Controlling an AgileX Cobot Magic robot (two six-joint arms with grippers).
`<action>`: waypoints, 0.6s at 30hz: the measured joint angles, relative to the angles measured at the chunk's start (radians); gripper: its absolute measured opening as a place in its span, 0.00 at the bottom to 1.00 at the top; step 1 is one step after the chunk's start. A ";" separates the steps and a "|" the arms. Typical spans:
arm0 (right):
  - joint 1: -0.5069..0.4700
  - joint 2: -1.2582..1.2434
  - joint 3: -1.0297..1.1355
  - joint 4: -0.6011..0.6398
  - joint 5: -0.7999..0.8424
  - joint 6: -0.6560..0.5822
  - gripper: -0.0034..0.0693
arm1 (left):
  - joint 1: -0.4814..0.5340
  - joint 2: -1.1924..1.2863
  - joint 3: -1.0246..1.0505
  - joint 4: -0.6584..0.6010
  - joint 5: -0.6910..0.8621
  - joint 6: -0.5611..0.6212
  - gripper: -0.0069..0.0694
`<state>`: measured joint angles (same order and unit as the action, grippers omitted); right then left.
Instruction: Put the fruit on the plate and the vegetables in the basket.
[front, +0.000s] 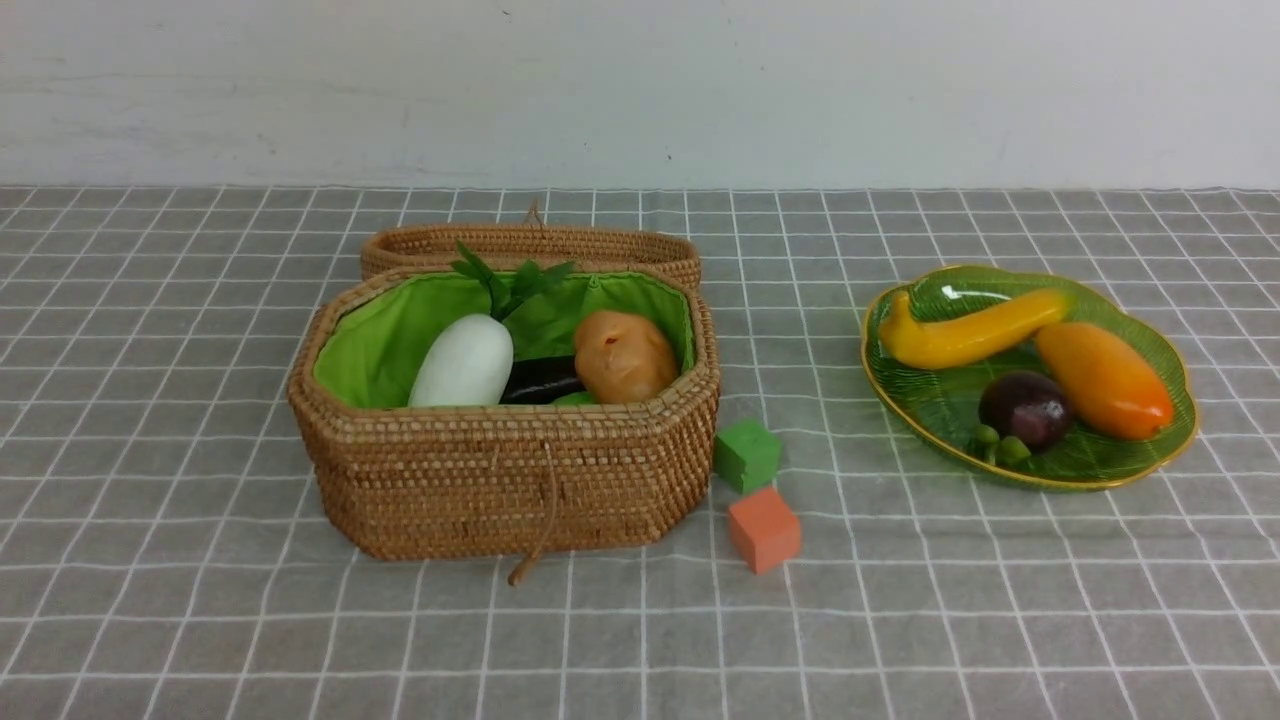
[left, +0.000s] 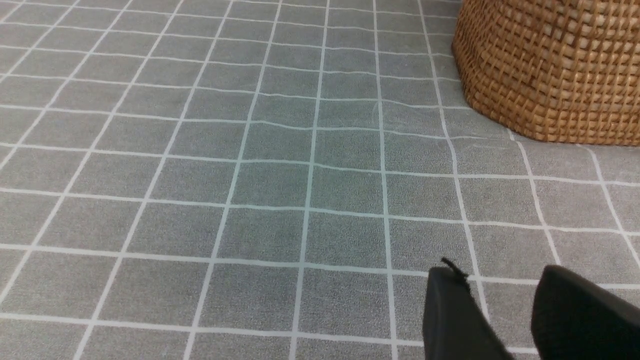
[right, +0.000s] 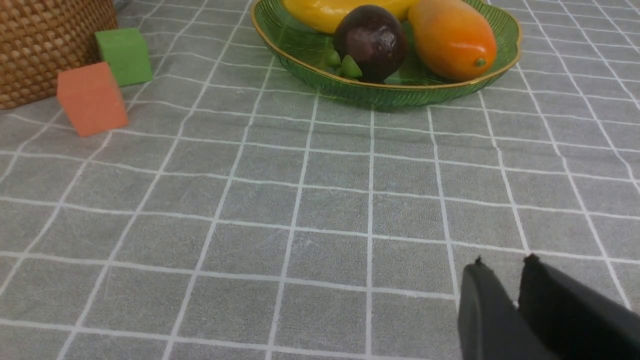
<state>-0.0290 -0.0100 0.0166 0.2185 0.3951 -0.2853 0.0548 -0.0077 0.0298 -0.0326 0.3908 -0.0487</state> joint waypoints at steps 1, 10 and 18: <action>0.000 0.000 0.000 0.000 0.000 0.000 0.22 | 0.000 0.000 0.000 0.000 0.000 0.000 0.40; 0.000 0.000 0.000 0.000 0.000 0.000 0.22 | -0.068 0.000 0.000 0.000 0.000 0.000 0.40; 0.000 0.000 0.000 0.000 0.000 0.000 0.23 | -0.071 0.000 0.000 0.000 0.000 0.000 0.40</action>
<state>-0.0290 -0.0100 0.0166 0.2185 0.3951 -0.2853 -0.0163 -0.0077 0.0298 -0.0326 0.3908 -0.0487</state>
